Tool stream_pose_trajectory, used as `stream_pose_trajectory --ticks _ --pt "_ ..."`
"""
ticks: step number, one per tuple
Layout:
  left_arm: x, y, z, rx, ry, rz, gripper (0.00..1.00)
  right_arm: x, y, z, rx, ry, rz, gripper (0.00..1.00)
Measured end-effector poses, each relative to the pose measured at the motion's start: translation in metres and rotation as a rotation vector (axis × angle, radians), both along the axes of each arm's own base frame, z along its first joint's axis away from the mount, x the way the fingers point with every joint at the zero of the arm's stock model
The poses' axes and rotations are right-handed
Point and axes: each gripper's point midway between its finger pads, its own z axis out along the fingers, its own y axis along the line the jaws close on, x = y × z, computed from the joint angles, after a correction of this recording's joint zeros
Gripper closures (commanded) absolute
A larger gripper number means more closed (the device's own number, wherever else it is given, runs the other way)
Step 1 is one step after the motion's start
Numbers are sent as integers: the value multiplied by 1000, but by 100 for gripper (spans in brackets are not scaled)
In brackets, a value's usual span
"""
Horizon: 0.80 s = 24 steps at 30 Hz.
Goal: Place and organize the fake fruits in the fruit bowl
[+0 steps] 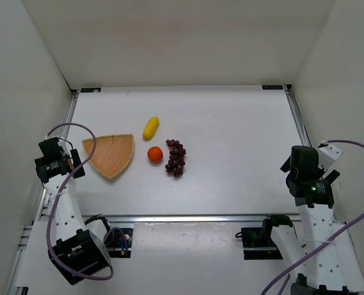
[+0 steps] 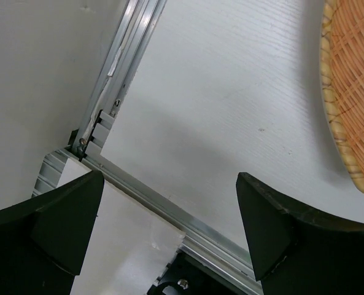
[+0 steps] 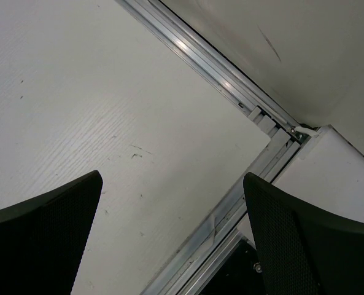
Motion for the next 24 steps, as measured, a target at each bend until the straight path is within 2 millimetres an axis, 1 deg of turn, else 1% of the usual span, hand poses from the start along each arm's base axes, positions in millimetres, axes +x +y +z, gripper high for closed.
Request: stream_pose_trajectory --ticks 4,7,9,10,12,14,15,16,17,18,19,20,21,22,24 --pt "4 -3 6 -5 -20 -31 0 0 0 -1 -2 3 -2 0" --pt "10 -8 11 -28 -16 -94 0 0 0 -2 1 10 1 0" --pt "25 -13 23 -40 -25 -156 0 2 2 -6 8 30 7 0" --pt "37 -18 32 -47 -33 -202 0 4 3 -8 13 42 12 0" --pt "71 -36 56 -58 -59 -322 0 9 7 -15 36 72 29 0" --pt "113 -59 86 -51 -81 -440 0 15 13 -22 65 95 49 0" --pt "143 -79 99 -46 -92 -517 0 18 17 -26 84 110 59 0" --pt "166 -95 110 -43 -107 -573 0 21 20 -30 103 124 69 0" --pt "190 -116 114 -46 -99 -632 0 25 25 -34 125 134 79 0" --pt "214 -138 114 -52 -92 -689 0 29 28 -38 145 145 90 0" --pt "233 -159 111 -62 -81 -740 0 31 32 -42 161 153 98 0" --pt "254 -183 104 -72 -63 -789 0 34 35 -45 181 160 106 0" --pt "272 -206 93 -85 -47 -836 0 37 38 -47 197 164 111 0" --pt "284 -228 76 -100 -15 -879 0 39 41 -50 210 169 118 0" --pt "298 -266 38 -126 63 -946 0 42 46 -54 226 184 129 0"
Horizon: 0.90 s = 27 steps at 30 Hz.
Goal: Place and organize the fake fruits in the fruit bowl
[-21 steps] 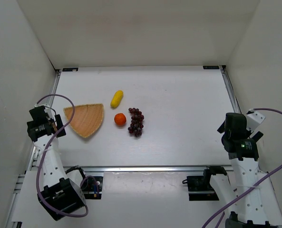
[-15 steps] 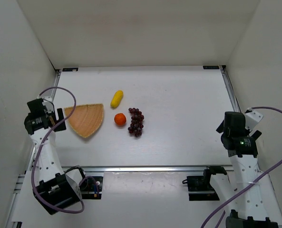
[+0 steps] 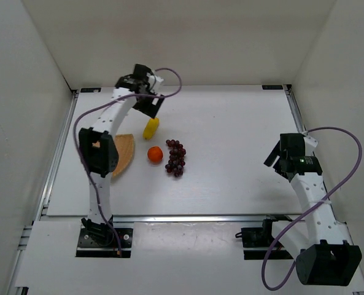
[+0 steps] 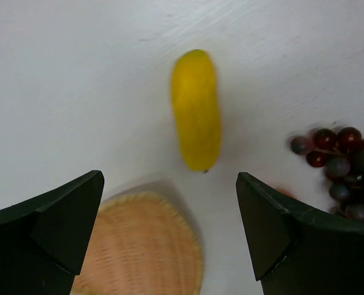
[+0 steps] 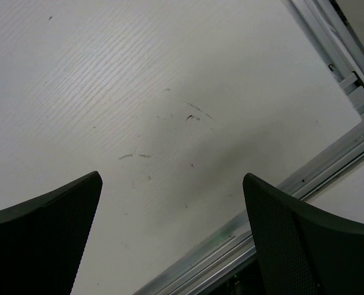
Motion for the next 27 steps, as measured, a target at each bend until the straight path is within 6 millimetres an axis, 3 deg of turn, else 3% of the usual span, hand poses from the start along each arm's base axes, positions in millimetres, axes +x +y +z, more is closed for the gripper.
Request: stream_pose_trajectory --ticks 3,5,7,9,15,21,22,25,26,27 --pt "1 -41 -63 39 116 -76 0 1 4 -4 11 19 10 0" --pt "-5 -55 -98 83 177 -97 0 2 5 -6 13 24 12 0" --pt "-5 -57 -120 123 204 -85 0 2 5 -6 13 26 13 0" --pt "-2 -49 -130 160 206 -51 0 2 4 -6 10 25 10 0" --pt "15 -22 -133 200 167 60 0 4 4 -10 9 40 4 0" --pt "11 -14 -156 194 216 84 39 9 4 -13 8 67 4 0" --pt "8 -17 -157 182 232 73 56 11 4 -11 9 62 4 0" --pt "1 -26 -157 141 259 49 83 14 4 -8 9 49 3 0" --pt "-2 -29 -156 124 271 40 90 14 4 -7 10 47 3 0" --pt "-4 -31 -154 114 276 36 90 15 4 -7 10 46 3 0"
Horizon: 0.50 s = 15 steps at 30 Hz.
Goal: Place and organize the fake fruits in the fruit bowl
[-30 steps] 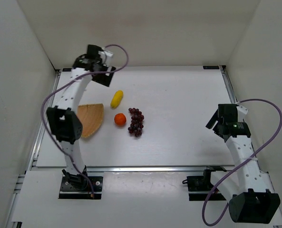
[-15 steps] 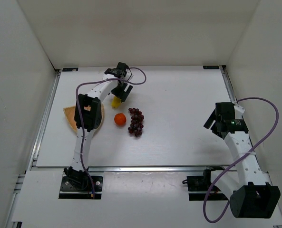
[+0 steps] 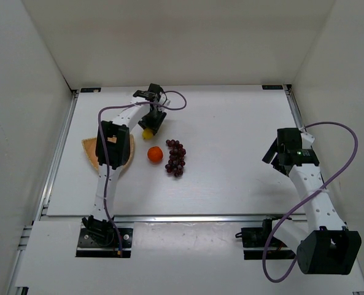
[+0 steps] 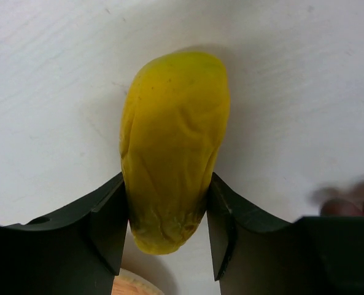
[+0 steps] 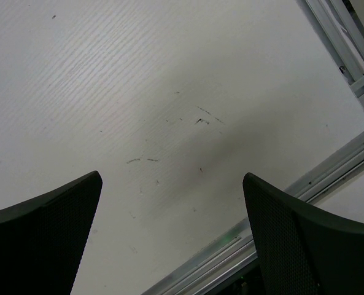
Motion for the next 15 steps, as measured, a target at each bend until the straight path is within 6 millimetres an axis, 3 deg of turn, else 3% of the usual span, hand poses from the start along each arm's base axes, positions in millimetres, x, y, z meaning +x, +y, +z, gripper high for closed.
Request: stream_pose_trajectory --ticks 4,8,10,12,13,15 --pt "-12 -2 27 -34 -10 -3 90 1 2 0 4 -4 0 0" --pt "-33 11 103 -81 -130 1 90 0 4 4 7 -23 7 0" --pt "-51 32 146 -95 -215 20 90 -2 5 6 9 -42 8 0" --pt "-70 62 173 -87 -285 62 90 -6 4 6 10 -56 7 0" --pt "-83 81 179 -76 -299 95 88 -8 4 5 11 -59 6 0" --pt "-104 112 168 -36 -280 153 78 -12 5 1 14 -57 3 0"
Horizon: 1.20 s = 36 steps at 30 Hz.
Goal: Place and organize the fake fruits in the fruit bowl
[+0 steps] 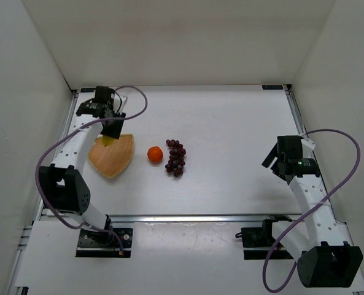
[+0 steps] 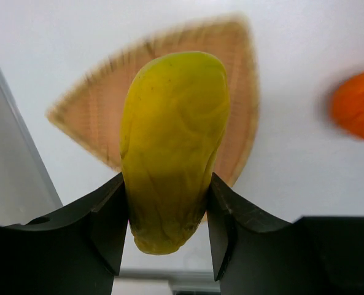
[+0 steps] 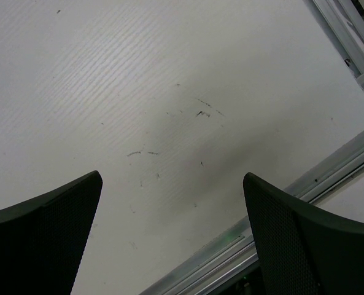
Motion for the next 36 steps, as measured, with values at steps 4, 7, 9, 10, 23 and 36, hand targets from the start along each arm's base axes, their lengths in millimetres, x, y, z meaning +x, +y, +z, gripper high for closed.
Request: stream_pose_trajectory --ticks 4,7,9,10,23,36 --pt "-46 34 -78 58 229 67 52 -4 2 -6 7 11 0 0" --pt "-72 38 -116 80 369 61 2 -4 3 -6 12 10 3 0" --pt "-76 40 -117 84 380 66 0 -4 4 -6 17 7 7 0" --pt "-74 41 -113 88 365 72 0 -4 5 -5 20 2 9 0" --pt "-25 -70 -14 149 17 -256 0 -5 7 4 33 -46 15 0" --pt "-13 -150 -134 162 325 -470 0 -5 7 4 34 -45 17 0"
